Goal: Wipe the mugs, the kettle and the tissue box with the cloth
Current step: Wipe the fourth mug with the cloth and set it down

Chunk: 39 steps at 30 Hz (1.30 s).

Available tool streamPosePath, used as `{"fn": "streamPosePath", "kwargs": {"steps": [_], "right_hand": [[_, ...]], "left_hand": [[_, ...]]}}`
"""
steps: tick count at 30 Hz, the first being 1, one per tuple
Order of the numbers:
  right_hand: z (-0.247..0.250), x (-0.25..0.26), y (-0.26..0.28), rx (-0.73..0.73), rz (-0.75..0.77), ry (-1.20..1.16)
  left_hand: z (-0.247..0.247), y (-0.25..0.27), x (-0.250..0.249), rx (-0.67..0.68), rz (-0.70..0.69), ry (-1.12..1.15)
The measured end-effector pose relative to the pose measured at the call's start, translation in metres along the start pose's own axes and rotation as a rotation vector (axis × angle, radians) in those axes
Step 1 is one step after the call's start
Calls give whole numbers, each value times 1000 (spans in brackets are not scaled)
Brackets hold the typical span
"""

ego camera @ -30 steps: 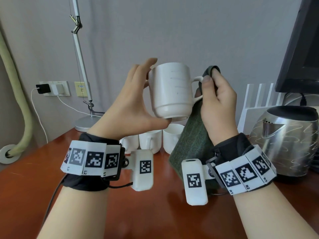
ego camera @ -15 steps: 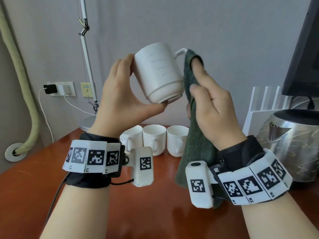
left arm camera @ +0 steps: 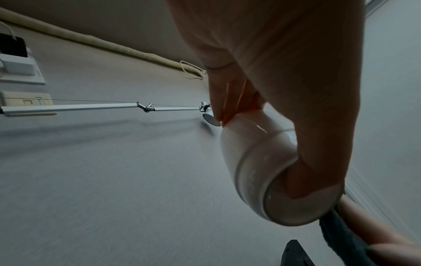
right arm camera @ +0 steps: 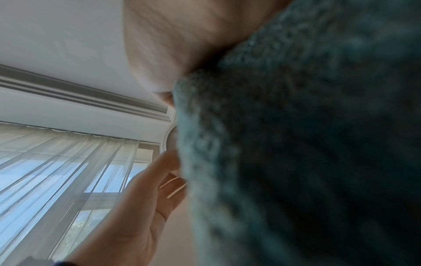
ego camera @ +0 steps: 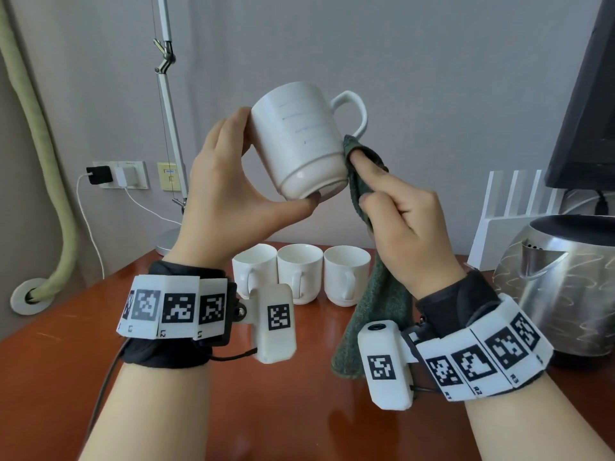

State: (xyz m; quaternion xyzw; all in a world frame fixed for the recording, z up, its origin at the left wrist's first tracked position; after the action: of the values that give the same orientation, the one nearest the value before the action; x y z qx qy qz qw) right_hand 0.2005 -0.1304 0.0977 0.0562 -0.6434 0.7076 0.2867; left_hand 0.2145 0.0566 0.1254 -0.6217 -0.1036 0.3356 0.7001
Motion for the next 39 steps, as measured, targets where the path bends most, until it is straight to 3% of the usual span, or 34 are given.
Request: {"fn": "streamPosePath", "kwargs": {"steps": [8,13,20,25,32,39], "right_hand": [[3,0,-3,14,-18,-15],[-3,10,4,-3,147,65],[-12,27,7,58,363,343],[0,22,1,-56,279,285],[-10,28,6,21,343,316],[5,19,-2,-36,250,317]], "left_hand": [[-2,2,-2,40,-28,20],[4,0,9,-14,45,-10],[-4,1,-2,101,-3,-18],[-6,1,-2,94,-11,-13],[-9,4,-1,110,23,10],[-13,4,-4,143,0,-19]]}}
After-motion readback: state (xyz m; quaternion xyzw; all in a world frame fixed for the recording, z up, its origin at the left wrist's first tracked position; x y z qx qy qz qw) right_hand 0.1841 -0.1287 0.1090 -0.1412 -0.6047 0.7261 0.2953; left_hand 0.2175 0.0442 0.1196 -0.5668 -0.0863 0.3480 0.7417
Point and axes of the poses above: each hand's wrist, its own y-axis away from the middle knuckle, its own z-axis out of the back of the hand, x = y × z, the point moved 5 cm from there along -y, towards the middle knuckle, and after that the axes turned 2 degrees about y, right-handed, at the moved point
